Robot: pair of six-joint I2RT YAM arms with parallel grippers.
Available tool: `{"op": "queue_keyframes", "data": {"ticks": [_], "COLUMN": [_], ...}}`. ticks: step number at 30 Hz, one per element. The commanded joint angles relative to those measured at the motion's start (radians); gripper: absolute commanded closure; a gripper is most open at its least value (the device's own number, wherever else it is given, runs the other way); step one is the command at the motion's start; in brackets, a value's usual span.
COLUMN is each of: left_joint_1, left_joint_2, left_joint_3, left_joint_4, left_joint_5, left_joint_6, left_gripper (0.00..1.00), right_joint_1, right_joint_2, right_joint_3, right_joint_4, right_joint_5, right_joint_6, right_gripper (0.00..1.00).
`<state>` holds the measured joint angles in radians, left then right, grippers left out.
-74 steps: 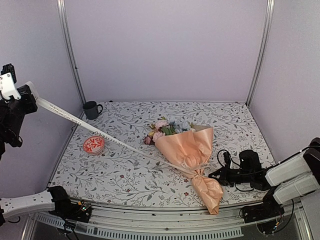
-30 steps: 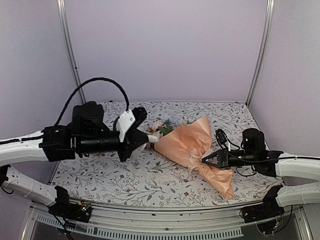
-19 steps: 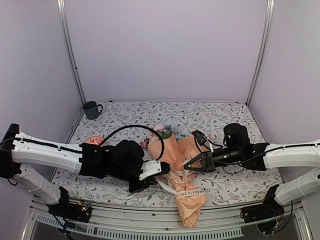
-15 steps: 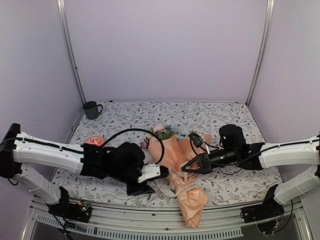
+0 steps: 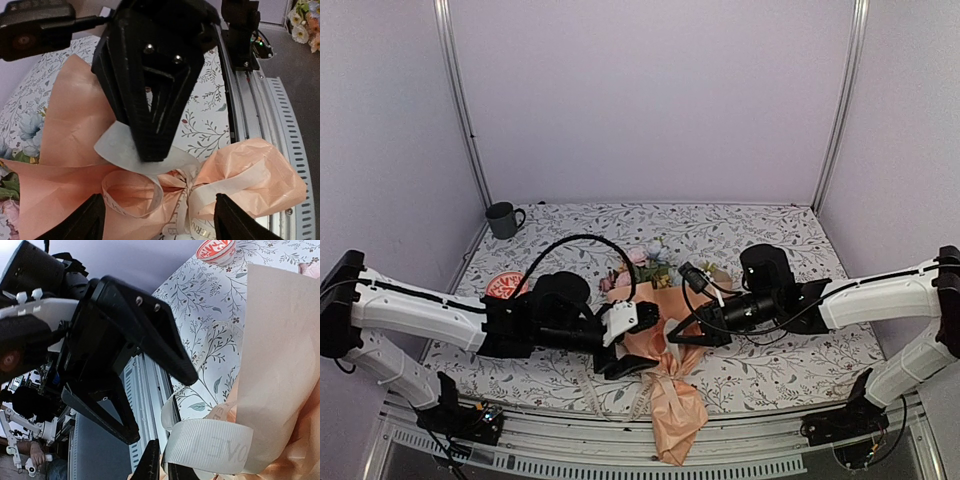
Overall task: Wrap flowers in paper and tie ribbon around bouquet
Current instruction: Cross the half-tied ribbon over the folded bouquet.
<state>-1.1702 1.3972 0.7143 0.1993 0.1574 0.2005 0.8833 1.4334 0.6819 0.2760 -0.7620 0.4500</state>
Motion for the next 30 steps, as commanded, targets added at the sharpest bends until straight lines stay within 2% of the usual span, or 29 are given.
{"op": "queue_keyframes", "data": {"ticks": [1, 4, 6, 9, 15, 17, 19, 22, 26, 30], "left_joint_1": [0.035, 0.041, 0.047, 0.049, 0.057, 0.061, 0.061, 0.063, 0.064, 0.066], "left_joint_2": [0.042, 0.081, 0.113, 0.163, 0.228, 0.235, 0.243, 0.253, 0.255, 0.267], "left_joint_3": [-0.019, -0.030, -0.026, -0.016, 0.005, 0.008, 0.009, 0.011, 0.007, 0.023], "left_joint_4": [0.209, 0.235, 0.259, 0.334, 0.386, 0.397, 0.406, 0.413, 0.433, 0.413], "left_joint_5": [0.051, 0.047, 0.082, 0.196, 0.226, 0.254, 0.272, 0.290, 0.325, 0.331], "left_joint_6": [0.028, 0.024, 0.009, -0.018, -0.026, -0.038, -0.044, -0.067, -0.096, -0.102], "left_gripper": [0.20, 0.12, 0.10, 0.11, 0.18, 0.24, 0.34, 0.60, 0.68, 0.91], "right_joint_1": [0.005, 0.006, 0.005, 0.006, 0.005, 0.005, 0.006, 0.006, 0.006, 0.005], "right_joint_2": [0.028, 0.033, 0.036, 0.036, 0.033, 0.036, 0.037, 0.034, 0.035, 0.040], "right_joint_3": [0.022, 0.022, 0.029, 0.031, 0.029, 0.030, 0.029, 0.028, 0.024, 0.024], "right_joint_4": [0.028, 0.048, 0.054, 0.074, 0.101, 0.101, 0.101, 0.103, 0.104, 0.104], "right_joint_5": [-0.033, -0.047, -0.058, -0.077, -0.110, -0.116, -0.119, -0.111, -0.101, -0.103], "right_joint_6": [-0.065, -0.074, -0.084, -0.095, -0.110, -0.117, -0.118, -0.118, -0.116, -0.109], "right_gripper": [0.91, 0.91, 0.91, 0.91, 0.91, 0.91, 0.91, 0.92, 0.92, 0.92]}}
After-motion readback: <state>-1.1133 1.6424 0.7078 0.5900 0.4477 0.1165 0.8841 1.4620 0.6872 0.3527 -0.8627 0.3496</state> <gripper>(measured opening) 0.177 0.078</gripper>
